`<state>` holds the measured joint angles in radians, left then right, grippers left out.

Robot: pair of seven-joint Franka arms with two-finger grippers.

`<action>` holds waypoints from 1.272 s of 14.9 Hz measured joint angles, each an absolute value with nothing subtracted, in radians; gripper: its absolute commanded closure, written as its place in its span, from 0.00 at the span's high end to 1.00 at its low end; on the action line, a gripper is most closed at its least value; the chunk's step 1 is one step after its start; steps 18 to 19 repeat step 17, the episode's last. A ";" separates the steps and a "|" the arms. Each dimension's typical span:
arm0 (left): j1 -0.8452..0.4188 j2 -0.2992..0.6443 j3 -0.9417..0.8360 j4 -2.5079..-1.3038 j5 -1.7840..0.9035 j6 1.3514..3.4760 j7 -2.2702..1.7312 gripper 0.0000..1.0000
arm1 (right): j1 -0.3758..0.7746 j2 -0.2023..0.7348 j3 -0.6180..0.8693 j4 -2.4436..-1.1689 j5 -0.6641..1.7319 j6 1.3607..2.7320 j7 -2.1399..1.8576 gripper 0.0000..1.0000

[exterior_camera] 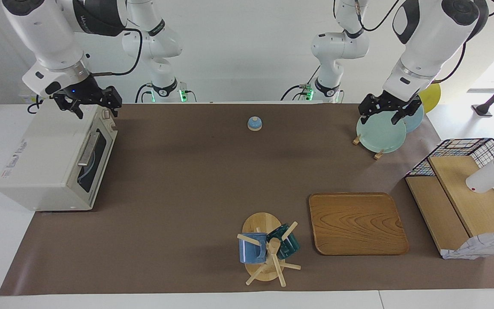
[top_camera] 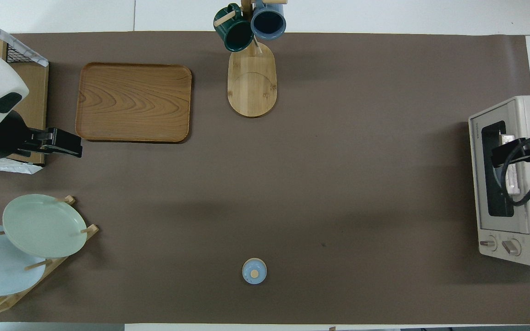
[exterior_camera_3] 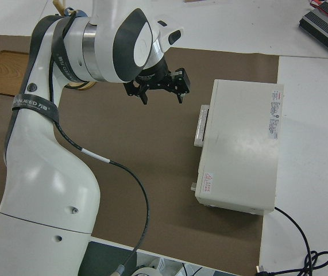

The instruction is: Put eggplant into oven

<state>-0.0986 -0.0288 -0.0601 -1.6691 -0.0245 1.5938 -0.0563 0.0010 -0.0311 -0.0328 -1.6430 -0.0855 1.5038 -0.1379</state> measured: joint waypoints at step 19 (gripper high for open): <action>-0.099 -0.029 -0.060 -1.669 -0.024 1.594 -0.056 1.00 | 0.008 -0.031 -0.061 -1.639 -0.085 1.506 -0.130 1.00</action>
